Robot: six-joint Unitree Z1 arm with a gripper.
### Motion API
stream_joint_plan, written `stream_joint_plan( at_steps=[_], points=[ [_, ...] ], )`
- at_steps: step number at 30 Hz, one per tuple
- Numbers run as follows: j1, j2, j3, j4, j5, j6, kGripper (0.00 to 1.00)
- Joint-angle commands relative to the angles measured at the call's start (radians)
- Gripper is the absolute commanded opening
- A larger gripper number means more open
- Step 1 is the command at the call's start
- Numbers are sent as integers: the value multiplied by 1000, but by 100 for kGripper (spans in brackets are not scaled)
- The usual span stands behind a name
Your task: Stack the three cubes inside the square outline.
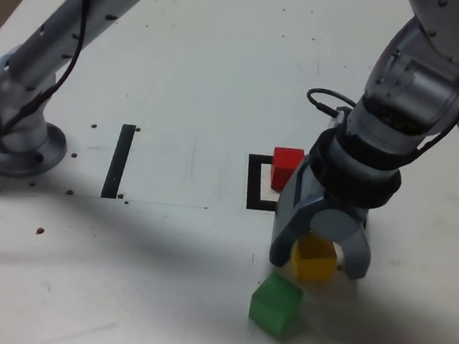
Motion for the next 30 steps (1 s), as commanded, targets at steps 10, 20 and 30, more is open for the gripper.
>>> stream_joint_plan(
  at_steps=[10,20,30],
  points=[
    [1,10,-4,-2,-3,3,20],
    [1,12,-11,1,-6,4,20],
    [4,-55,-39,78,54,24,20]
  ],
)
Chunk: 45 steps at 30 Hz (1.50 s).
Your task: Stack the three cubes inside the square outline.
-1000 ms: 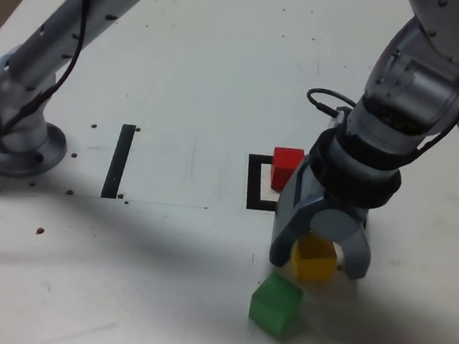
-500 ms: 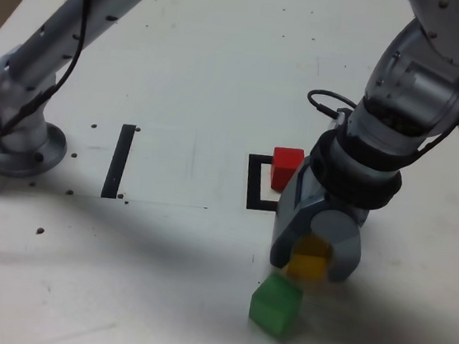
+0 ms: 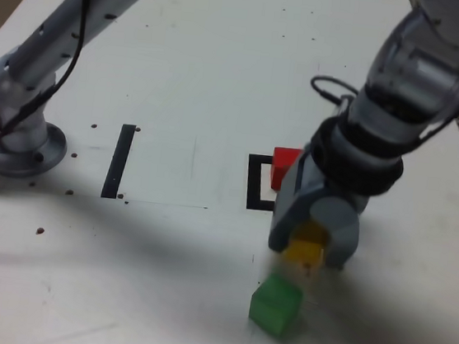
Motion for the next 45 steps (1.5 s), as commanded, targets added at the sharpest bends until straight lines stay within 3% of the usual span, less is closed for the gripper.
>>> stream_joint_plan(
  at_steps=[1,13,20,45],
  points=[
    [7,-40,1,25,17,7,20],
    [158,-178,133,29,81,103,20],
    [266,-211,173,20,95,185,20],
    [302,-141,170,-29,35,237,20]
  ],
)
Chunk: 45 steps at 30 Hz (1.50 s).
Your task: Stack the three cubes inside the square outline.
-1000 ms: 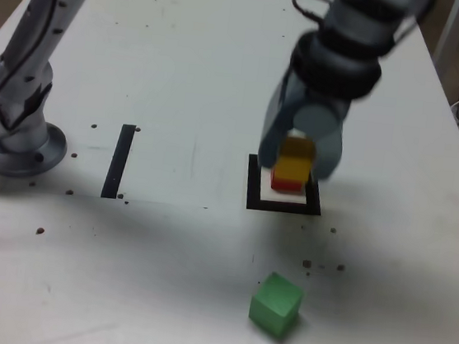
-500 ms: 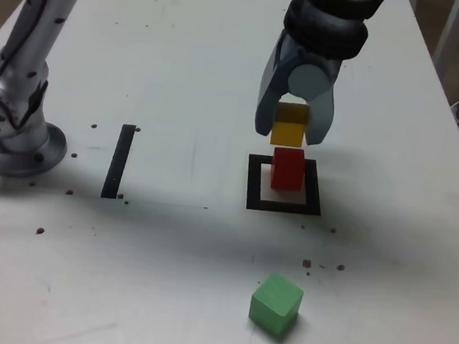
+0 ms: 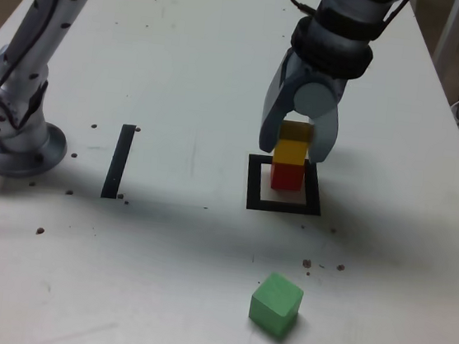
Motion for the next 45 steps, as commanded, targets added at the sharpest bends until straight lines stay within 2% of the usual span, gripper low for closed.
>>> stream_joint_plan(
  at_steps=[1,4,5,6,11,13,25,33,37,45],
  points=[
    [1,10,-7,-2,-3,3,20],
    [1,12,-7,-5,-4,5,22],
    [1,13,-7,-7,-4,7,26],
    [1,13,-6,-9,-4,9,34],
    [1,15,5,-22,-9,15,89],
    [1,16,9,-25,-10,15,99],
    [-1,4,24,-27,-10,13,100],
    [-24,-88,26,10,75,-44,100],
    [-68,-121,11,34,100,-77,100],
    [-230,-120,-18,41,86,-146,100]
  ],
)
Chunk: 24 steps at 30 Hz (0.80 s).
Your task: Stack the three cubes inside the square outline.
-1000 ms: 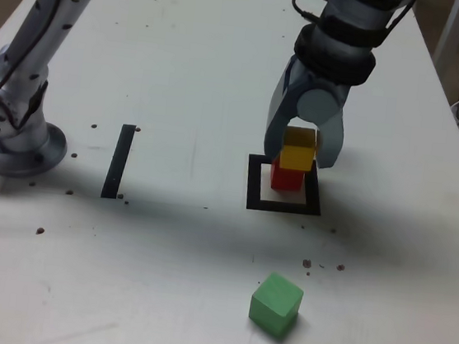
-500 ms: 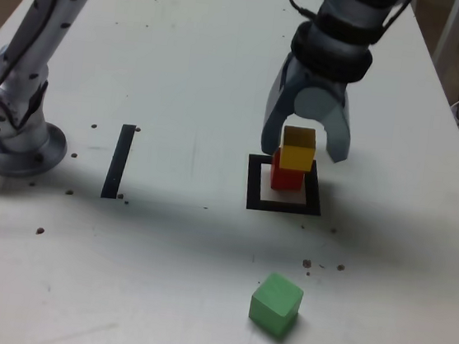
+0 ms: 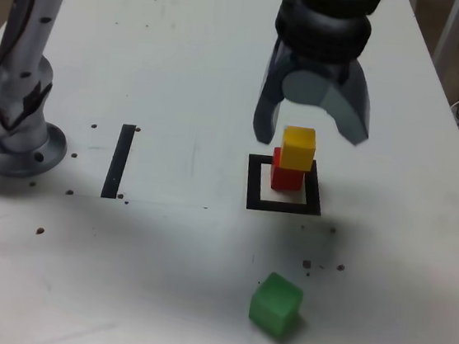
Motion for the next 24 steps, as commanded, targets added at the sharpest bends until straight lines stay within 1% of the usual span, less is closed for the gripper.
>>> stream_joint_plan(
  at_steps=[1,9,13,18,24],
  points=[
    [-49,6,-9,13,-9,-18,100],
    [-200,61,-48,8,-53,-34,99],
    [-257,84,-56,-1,-65,-19,99],
    [-299,110,-48,-12,-77,-4,99],
    [-318,148,-13,-60,-110,2,99]
  ],
)
